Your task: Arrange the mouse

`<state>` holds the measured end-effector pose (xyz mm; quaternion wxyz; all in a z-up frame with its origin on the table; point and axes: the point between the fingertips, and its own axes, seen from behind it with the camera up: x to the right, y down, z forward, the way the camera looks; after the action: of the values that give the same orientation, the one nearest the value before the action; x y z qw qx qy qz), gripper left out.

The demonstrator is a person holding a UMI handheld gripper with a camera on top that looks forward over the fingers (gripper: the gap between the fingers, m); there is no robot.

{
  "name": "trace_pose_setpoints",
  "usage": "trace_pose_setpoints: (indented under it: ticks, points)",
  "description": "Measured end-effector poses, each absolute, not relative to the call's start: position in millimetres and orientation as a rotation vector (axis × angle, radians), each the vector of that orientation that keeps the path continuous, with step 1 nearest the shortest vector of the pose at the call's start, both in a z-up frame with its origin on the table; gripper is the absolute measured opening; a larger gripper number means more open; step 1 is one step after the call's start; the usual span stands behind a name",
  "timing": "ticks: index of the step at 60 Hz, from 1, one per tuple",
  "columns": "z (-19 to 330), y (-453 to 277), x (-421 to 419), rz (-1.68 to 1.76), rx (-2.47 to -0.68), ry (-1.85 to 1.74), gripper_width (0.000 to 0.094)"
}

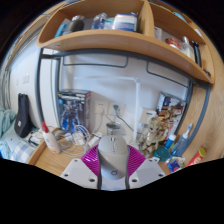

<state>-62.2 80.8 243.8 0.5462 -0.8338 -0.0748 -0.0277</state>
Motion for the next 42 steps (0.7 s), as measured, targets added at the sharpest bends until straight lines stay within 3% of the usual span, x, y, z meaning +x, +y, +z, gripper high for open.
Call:
trace_pose_setpoints:
  ticks: [7, 19, 26, 32, 42]
  points:
    - [206.2, 106.0, -11.6, -0.077, -2.039, -0.132, 0.0312]
    - [75.2, 117.6, 40.2, -0.080, -2.248, -0.073, 0.0313]
    - [22.0, 112.3, 48.6, -0.064, -2.327, -0.079, 0.0313]
    - [-8.0, 103.2, 46.6, -0.041, -2.378, -0.095, 0.0320]
    - [-9.1, 103.8, 47.9, -0.035, -2.364, -0.041, 0.0446]
